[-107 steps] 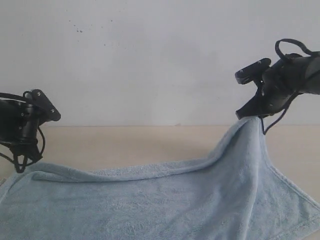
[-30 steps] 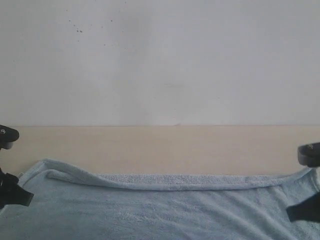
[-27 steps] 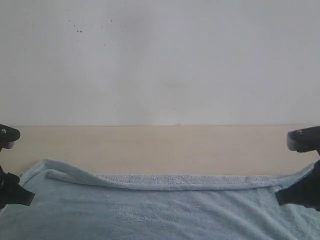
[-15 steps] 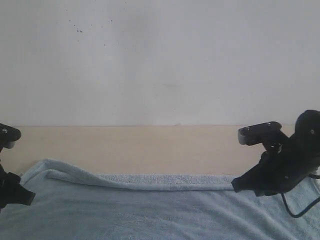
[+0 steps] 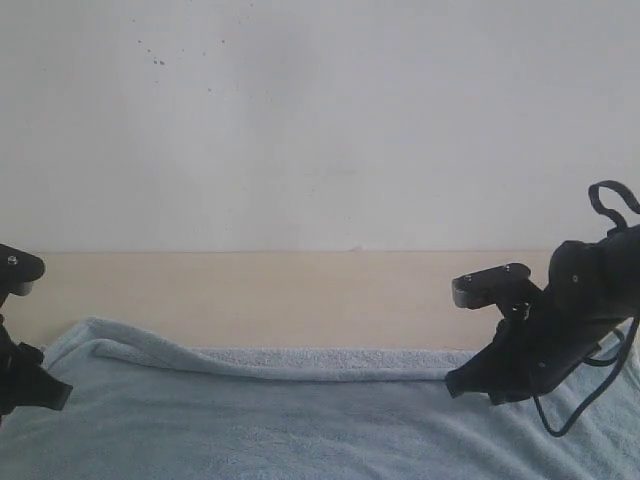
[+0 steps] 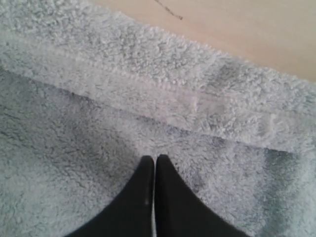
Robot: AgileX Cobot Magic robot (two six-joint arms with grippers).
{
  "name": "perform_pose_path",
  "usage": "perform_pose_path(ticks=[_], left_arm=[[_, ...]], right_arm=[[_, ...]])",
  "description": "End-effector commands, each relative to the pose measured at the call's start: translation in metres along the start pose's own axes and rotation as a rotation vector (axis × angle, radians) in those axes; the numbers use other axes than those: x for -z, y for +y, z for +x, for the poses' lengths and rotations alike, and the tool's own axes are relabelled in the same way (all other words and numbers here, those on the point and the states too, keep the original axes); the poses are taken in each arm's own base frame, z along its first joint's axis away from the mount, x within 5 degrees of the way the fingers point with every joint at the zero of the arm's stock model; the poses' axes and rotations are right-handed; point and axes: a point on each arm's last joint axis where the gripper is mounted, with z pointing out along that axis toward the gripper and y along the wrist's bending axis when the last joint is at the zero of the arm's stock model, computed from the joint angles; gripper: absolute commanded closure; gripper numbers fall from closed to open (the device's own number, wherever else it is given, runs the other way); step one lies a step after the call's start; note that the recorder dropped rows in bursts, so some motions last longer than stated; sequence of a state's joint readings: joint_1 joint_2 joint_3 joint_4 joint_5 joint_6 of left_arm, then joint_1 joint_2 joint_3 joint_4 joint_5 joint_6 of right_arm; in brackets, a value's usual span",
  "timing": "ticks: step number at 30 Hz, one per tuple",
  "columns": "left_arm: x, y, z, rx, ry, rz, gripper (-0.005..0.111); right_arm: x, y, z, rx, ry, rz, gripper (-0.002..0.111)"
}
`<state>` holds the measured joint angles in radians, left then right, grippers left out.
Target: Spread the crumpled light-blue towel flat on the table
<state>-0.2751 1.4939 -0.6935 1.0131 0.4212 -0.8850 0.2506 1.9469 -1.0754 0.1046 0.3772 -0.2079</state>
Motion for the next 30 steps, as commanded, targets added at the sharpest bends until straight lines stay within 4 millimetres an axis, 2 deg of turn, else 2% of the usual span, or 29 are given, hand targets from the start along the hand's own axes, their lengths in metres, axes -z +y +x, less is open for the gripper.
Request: perform_pose_path(ticks=[1,15,20,30], left_arm=[[0.001,-0.002,0.001,-0.012,-0.006,0.007,0.058],[0.001,-0.002,0.000,-0.009,-0.008,0.010,0.058],[0.001,-0.002,0.000,-0.009,-0.008,0.010,0.058],[0.001,-0.003,0.000,0.003,-0.015,0.019,0.058]], right_arm=[[-0.005,0.000,-0.003,0.018,-0.023,0.007,0.108],[-0.009,-0.002,-0.020,0.020,-0.060,0.011,0.108],[-0.017,-0.002,-0.017,0.019,-0.012,0.002,0.108],[-0.017,-0.002,-0.020,0.022,-0.039,0.008,0.108]])
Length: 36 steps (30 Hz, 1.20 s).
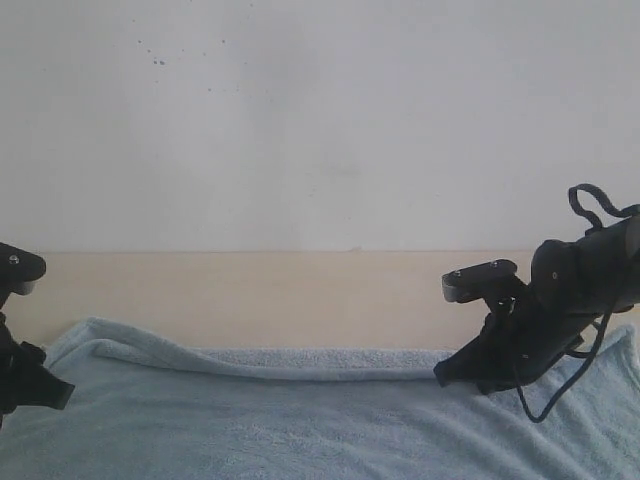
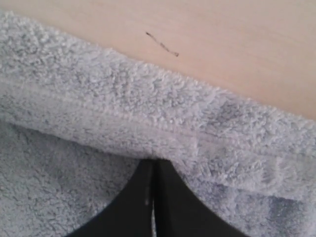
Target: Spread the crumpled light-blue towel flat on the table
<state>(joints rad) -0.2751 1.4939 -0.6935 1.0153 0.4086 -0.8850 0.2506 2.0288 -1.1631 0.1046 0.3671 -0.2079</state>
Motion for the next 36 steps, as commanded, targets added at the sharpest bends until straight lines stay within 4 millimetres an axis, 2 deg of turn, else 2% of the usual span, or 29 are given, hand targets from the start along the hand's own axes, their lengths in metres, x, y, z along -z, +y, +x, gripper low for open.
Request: perform_pose_path(ticks=[1,7,13,16,18,21,26,30,36], left_arm=[[0.001,-0.002,0.000,0.005,-0.011,0.015,0.058],[0.001,-0.002,0.000,0.005,-0.011,0.015,0.058],[0.001,-0.002,0.000,0.005,-0.011,0.015,0.058],[0.001,-0.002,0.000,0.005,-0.011,0.015,0.058],[0.001,-0.003,0.000,0.005,-0.015,0.021,0.058],[0.001,-0.004,-0.001,0.012,-0.027,0.035,0.058],[0.001,-0.006,-0.002,0.021,-0.035,0.050,0.058],[0.001,-0.006,-0.002,0.045,-0.035,0.052,0.058],[0.001,-0.006,-0.002,0.054,-0.031,0.052,0.058]], right_arm=[[0.002,0.000,-0.006,0.024,-0.036,0.007,0.108],[0.004,-0.003,-0.038,0.049,-0.100,0.014,0.108],[-0.001,-0.007,-0.087,0.053,-0.123,0.004,0.108],[0.009,-0.008,-0.106,0.042,-0.123,-0.004,0.108],[0.018,-0.008,-0.110,0.033,-0.118,-0.010,0.108],[0.037,-0.001,-0.109,0.105,-0.118,-0.070,0.108],[0.072,0.028,-0.098,0.138,-0.177,-0.341,0.108],[0.076,0.058,-0.081,0.202,-0.124,-0.446,0.108],[0.062,0.118,-0.058,0.362,-0.044,-0.519,0.108]])
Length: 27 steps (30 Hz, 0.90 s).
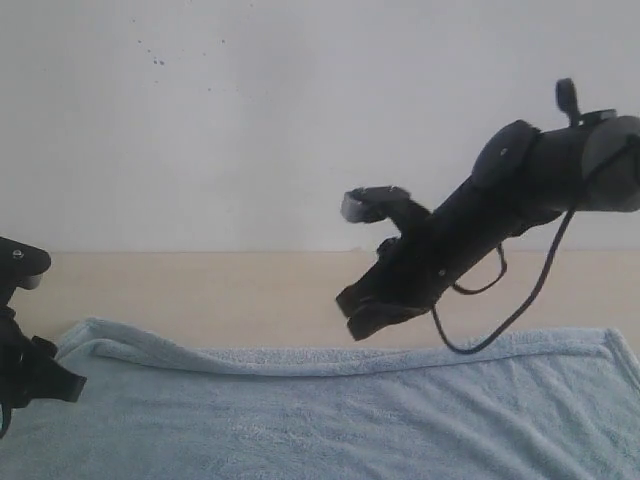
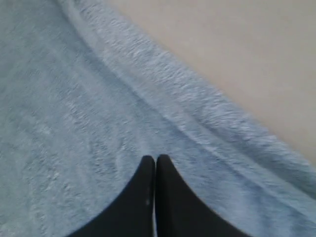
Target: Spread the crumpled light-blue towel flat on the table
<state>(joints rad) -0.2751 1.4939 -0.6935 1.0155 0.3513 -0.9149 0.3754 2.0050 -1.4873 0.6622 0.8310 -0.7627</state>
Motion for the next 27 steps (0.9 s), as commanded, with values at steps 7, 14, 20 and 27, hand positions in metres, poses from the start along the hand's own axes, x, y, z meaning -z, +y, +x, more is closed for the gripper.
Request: perform_pose_path(ticks=[7,14,20,27], left_arm=[[0.001,-0.001,0.002,0.040,0.015,0.002,0.058],[0.001,-0.001,0.003,0.040,0.018,-0.001,0.058],[0.001,-0.001,0.003,0.040,0.019,-0.003,0.058],[0.001,-0.001,0.003,0.040,0.017,-0.001,0.058]], right_arm=[[-0.057,0.052,0.005,0.113,0.049,-0.040,0.108],[-0.079,0.041,0.010,0.095,0.039,0.010,0.108],[-0.086,0.032,0.007,0.084,-0.014,0.070,0.108],[-0.101,0.025,0.014,0.059,0.001,0.085,0.108]])
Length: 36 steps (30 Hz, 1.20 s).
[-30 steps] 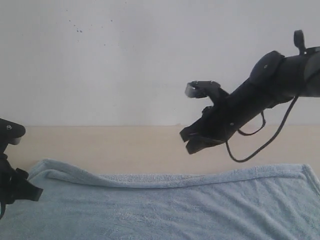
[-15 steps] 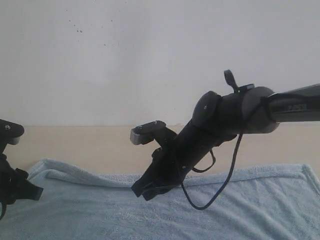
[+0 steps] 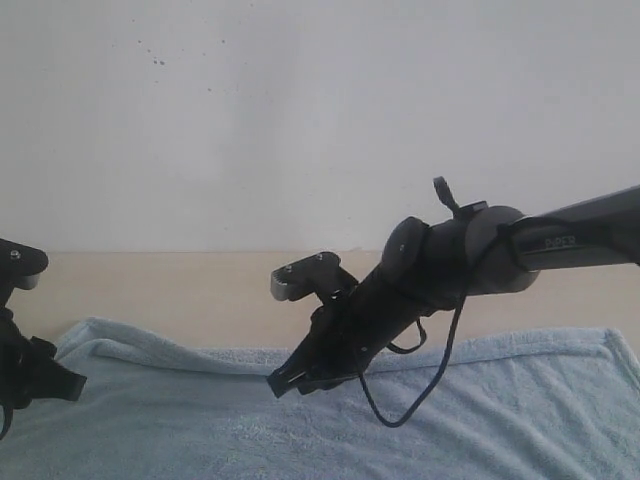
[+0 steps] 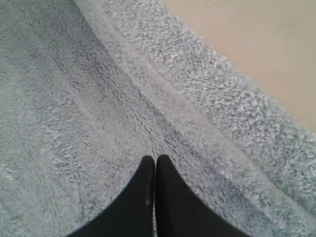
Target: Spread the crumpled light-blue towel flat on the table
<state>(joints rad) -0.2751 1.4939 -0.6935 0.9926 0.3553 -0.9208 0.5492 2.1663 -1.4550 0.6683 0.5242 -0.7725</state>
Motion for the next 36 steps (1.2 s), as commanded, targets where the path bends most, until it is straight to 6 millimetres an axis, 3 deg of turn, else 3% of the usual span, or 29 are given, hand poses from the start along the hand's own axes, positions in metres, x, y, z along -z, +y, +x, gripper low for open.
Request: perform_pose_path(ticks=[1,7,21,31,36], left_arm=[[0.001,-0.001,0.002,0.012,0.009,-0.003,0.058],[0.001,-0.001,0.002,0.012,0.009,-0.003,0.058],[0.001,-0.001,0.002,0.012,0.008,-0.001,0.058],[0.001,-0.001,0.002,0.017,0.008,0.001,0.058],[0.001,-0.001,0.002,0.017,0.008,0.001,0.058]], right_arm=[[-0.008,-0.003,0.004,-0.012,0.012,0.006,0.108],[-0.015,-0.009,0.005,-0.019,-0.018,0.049,0.108],[-0.010,-0.027,0.002,-0.050,-0.075,0.117,0.108],[-0.011,-0.021,0.008,-0.051,-0.013,0.056,0.108],[-0.028,-0.032,0.007,-0.064,-0.002,0.054,0.108]])
